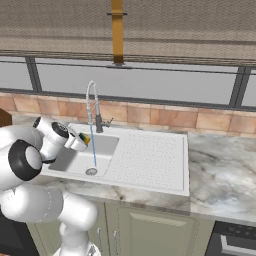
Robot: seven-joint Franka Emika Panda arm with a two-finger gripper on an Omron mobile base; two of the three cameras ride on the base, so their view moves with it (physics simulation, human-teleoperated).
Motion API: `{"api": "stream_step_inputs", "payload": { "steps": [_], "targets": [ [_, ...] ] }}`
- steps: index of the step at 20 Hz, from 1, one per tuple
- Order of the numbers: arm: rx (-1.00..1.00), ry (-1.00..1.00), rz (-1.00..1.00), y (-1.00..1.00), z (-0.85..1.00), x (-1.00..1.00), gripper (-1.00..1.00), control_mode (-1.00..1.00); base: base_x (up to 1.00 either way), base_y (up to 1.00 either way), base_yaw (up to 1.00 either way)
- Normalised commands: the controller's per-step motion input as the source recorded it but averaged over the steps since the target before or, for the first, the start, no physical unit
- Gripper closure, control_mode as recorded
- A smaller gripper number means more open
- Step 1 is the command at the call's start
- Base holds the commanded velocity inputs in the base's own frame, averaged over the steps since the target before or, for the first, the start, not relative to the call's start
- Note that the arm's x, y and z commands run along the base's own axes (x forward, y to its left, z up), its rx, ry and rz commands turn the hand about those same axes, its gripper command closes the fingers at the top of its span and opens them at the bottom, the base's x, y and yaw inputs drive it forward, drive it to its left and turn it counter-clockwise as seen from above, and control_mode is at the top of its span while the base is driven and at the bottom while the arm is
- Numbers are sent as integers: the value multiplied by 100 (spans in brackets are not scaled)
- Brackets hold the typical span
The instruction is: Soak the sponge with water for a few seconds and then drop it inside the sink.
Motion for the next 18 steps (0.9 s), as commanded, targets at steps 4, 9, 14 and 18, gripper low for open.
{"api": "stream_step_inputs", "payload": {
  "steps": [4,9,14,18],
  "targets": [
    [-7,3,-7,0,0,0,100,-100,0,0,0],
    [-8,5,-8,0,0,6,100,-100,0,0,0],
    [-8,3,-8,1,0,13,100,-100,0,0,0],
    [-6,0,-6,10,0,3,100,-100,0,0,0]
  ]
}}
